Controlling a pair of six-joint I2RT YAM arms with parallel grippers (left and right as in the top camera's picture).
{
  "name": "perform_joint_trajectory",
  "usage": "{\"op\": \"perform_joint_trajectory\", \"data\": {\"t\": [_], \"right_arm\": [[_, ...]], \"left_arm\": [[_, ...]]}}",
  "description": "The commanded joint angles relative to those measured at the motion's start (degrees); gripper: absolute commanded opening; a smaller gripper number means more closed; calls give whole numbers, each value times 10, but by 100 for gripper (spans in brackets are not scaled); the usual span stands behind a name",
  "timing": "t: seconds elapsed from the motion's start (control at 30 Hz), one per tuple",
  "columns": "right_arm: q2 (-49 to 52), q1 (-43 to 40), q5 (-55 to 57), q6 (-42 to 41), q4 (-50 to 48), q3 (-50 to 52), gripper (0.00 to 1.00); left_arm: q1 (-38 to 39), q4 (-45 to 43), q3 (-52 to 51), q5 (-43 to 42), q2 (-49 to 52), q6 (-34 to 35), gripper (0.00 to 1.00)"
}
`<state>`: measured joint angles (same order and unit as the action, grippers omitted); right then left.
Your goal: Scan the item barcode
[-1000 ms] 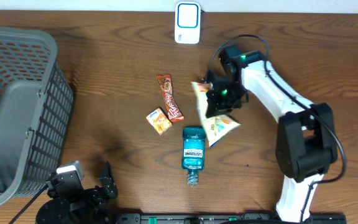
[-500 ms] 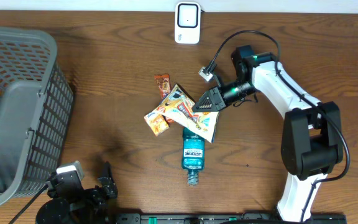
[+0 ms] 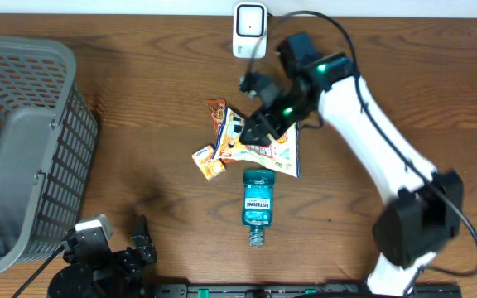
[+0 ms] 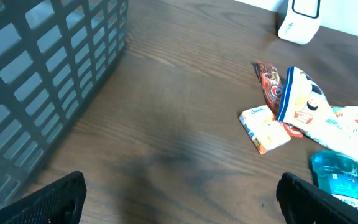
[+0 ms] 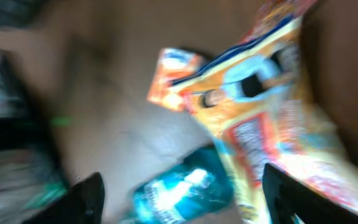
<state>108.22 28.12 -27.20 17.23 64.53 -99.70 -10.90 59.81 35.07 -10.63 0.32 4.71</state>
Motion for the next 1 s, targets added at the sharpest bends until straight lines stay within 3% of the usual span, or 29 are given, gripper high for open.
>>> {"op": "perform_joint_trajectory", "data": {"t": [0.0,0.1,0.37,0.67,0.97], "right_arm": [[-13,61,294,-64,-16,-4,77],[-7,101,383,-100,-45,21,78],[-3,158,451,-118,-133,151,79],[1,167,457,-108,-335,305,93],[45,153,496,-92,-460,375,76]], "left_arm": [[-3,0,-1,-5,-1,3,98],[-3,0,-1,-5,-1,3,98],[-3,0,-1,-5,-1,3,98],[-3,0,-1,-5,-1,3,98],[-3,0,-1,-5,-1,3,98]]}}
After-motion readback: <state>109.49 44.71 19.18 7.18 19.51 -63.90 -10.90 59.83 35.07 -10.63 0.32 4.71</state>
